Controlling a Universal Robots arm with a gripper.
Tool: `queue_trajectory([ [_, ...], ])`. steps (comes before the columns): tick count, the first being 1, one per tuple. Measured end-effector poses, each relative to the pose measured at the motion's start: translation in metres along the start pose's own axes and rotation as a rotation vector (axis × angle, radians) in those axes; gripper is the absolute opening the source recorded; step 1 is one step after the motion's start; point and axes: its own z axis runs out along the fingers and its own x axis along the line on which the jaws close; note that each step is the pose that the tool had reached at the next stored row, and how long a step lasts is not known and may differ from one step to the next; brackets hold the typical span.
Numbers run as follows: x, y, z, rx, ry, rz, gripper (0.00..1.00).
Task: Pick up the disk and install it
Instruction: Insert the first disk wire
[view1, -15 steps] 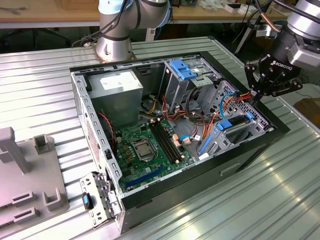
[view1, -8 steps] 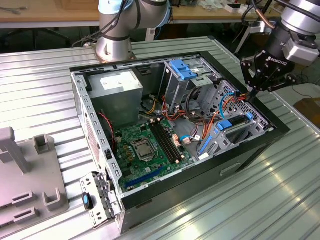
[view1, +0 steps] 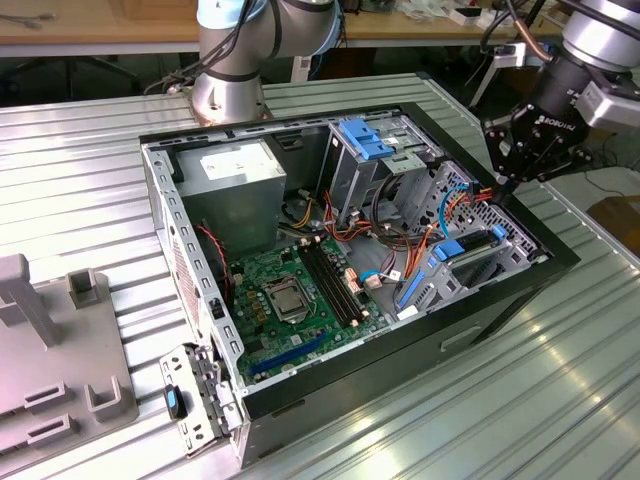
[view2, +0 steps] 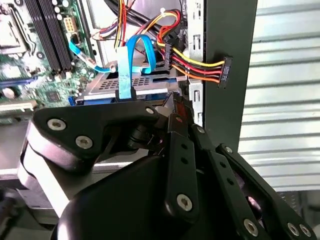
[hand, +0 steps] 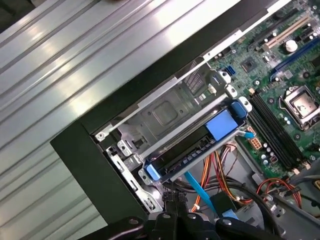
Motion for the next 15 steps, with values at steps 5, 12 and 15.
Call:
queue_trajectory([
  [5, 0.0061, -0.0047, 0.0007, 0.0008, 0.0006, -0.057, 0.18],
  [12, 0.0142, -0.0115, 0.0021, 0.0020, 0.0014, -0.138, 0.33],
  [15, 0.0157, -0.0143, 0.0024, 0.0022, 0.0016, -0.154, 0.33],
])
